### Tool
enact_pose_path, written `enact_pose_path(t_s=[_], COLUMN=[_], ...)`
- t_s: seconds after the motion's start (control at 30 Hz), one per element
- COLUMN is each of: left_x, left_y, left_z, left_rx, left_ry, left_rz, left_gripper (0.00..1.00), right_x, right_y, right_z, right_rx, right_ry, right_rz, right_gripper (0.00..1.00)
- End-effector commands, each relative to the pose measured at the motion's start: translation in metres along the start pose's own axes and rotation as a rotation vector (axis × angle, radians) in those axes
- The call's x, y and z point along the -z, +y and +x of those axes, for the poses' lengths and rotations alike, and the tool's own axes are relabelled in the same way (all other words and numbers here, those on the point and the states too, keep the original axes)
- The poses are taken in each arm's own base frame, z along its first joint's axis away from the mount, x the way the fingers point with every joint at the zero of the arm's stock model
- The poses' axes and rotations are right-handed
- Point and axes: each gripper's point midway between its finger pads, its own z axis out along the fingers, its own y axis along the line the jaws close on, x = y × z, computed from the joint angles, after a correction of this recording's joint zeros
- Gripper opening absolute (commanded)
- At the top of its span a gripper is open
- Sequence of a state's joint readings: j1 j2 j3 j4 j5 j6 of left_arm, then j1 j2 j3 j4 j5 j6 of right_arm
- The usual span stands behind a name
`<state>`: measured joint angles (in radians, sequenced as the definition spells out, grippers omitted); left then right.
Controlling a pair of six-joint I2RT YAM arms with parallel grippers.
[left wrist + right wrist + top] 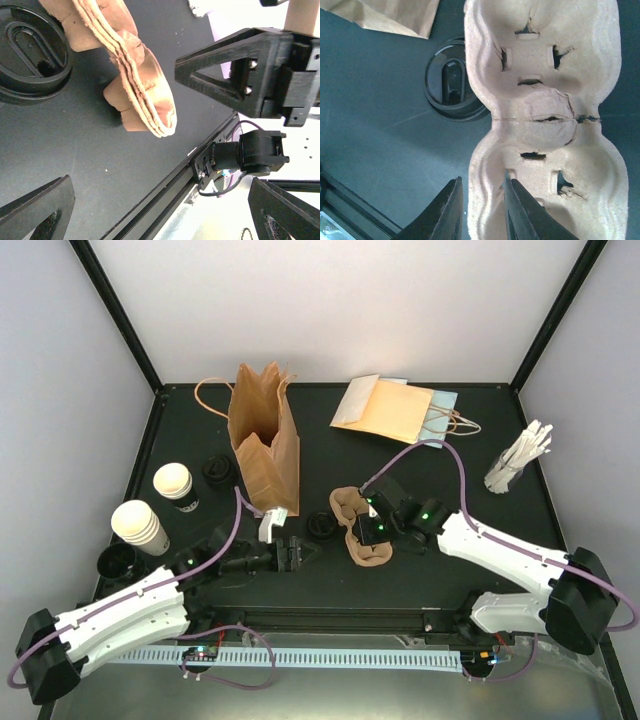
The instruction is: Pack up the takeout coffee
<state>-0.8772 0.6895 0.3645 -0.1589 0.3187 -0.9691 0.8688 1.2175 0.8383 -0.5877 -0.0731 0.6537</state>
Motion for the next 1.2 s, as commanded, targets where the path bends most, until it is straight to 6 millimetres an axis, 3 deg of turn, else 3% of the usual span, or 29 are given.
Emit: enact_pose_path(t_s=[0.0,0.2,0.27,0.4,0.47,0.5,0.73,0.87,1.0,1.17], left_x=[-0.004,-0.013,-0.017,-0.024,-0.027,-0.028,-0.034,-0.033,-0.033,-0.034], left_y=[-0.009,-0.014,-0.016,-0.023,-0.026,-0.027,-0.031,-0.036,-0.022,-0.011], left_z=[-0.005,-0.002,0.000,0.004,0.006,0.006,0.009,0.011,0.006,0.008], left_rx=[0.004,0.000,-0.007,-0.022,-0.032,-0.035,-0.061,-0.099,-0.056,-0.018], left_ry=[-0.043,-0.057,-0.059,-0.067,-0.074,-0.081,-0.109,-0.126,-0.158,-0.157], left_rz=[0.037,0.041,0.043,0.053,0.060,0.061,0.106,0.152,0.087,0.059], left_gripper=[0.97,0.94,0.93,0.90,0.89,0.89,0.89,0.89,0.89,0.88], right_x=[0.001,0.011,0.014,0.014,0.012,0.011,0.014,0.011,0.003,-0.001], right_y=[-0.007,-0.012,-0.014,-0.013,-0.017,-0.019,-0.017,-0.015,-0.010,-0.005], right_z=[0.003,-0.003,-0.005,-0.001,0.004,0.006,0.009,0.011,0.016,0.017], right_rx=[0.046,0.060,0.059,0.067,0.064,0.062,0.101,0.118,0.111,0.108], right_ry=[0.012,-0.034,-0.053,-0.052,-0.028,-0.015,-0.012,0.017,0.053,0.059], right_rz=[0.036,0.060,0.069,0.051,0.067,0.073,0.058,0.053,0.026,-0.007], right_gripper=[0.27,0.32,0.49,0.70,0.97,1.00,0.99,0.90,0.77,0.68])
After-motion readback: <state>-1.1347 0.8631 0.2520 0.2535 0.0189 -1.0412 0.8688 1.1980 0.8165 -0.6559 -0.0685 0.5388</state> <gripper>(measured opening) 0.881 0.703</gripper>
